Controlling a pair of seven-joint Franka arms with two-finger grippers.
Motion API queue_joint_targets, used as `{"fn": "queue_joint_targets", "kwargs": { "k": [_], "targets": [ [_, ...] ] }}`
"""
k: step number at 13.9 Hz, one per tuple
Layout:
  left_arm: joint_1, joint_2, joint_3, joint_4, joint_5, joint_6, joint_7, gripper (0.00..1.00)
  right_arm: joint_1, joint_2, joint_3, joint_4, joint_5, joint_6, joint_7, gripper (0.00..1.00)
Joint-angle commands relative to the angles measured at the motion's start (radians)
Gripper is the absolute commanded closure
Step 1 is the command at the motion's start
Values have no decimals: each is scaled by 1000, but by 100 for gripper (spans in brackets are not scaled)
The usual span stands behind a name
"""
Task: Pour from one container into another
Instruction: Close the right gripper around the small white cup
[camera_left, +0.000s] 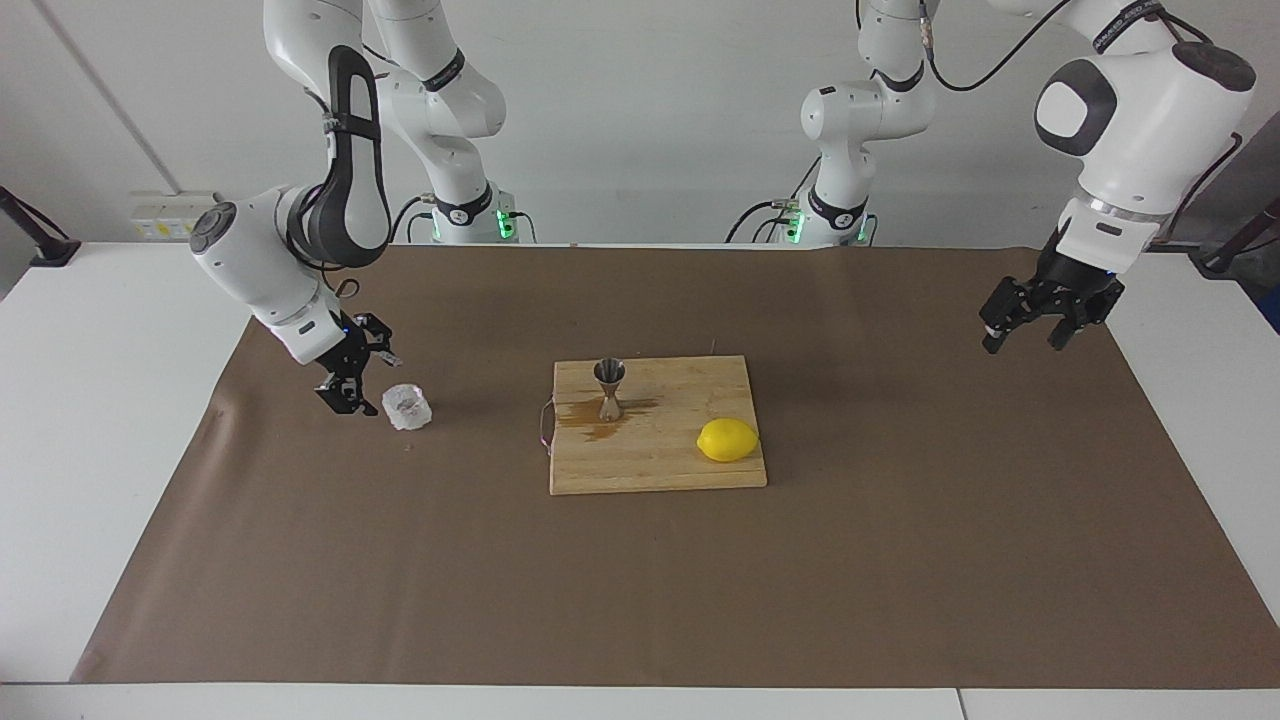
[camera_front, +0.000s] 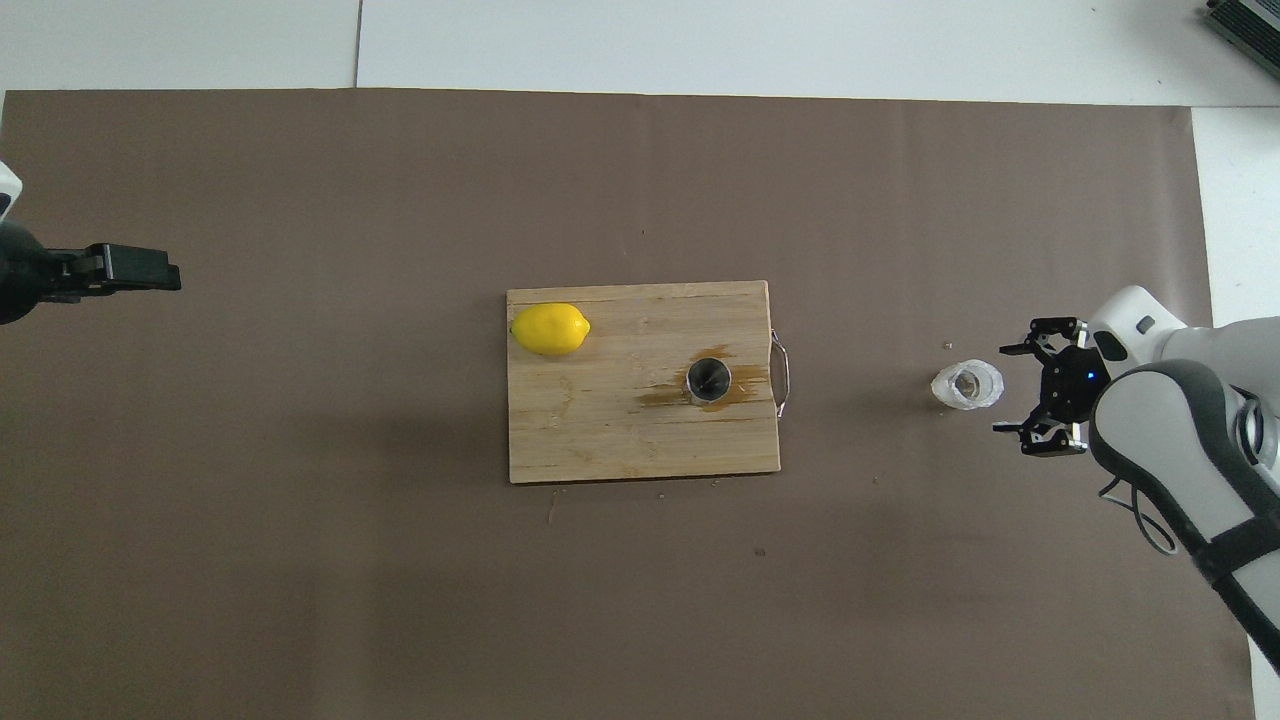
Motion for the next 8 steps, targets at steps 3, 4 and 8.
{"fn": "queue_joint_targets", "kwargs": {
  "k": [3, 4, 8],
  "targets": [
    [-11, 1, -14, 170, 66, -230, 42, 0, -1, 42, 8, -6, 51, 44, -48, 0],
    [-13, 1, -15, 184, 81, -265, 48, 0, 0, 46, 10, -6, 51, 46, -48, 0],
    [-13, -2, -68, 216, 138, -376, 71, 0, 16, 65, 10, -10, 106, 63, -83, 0]
  ]
}}
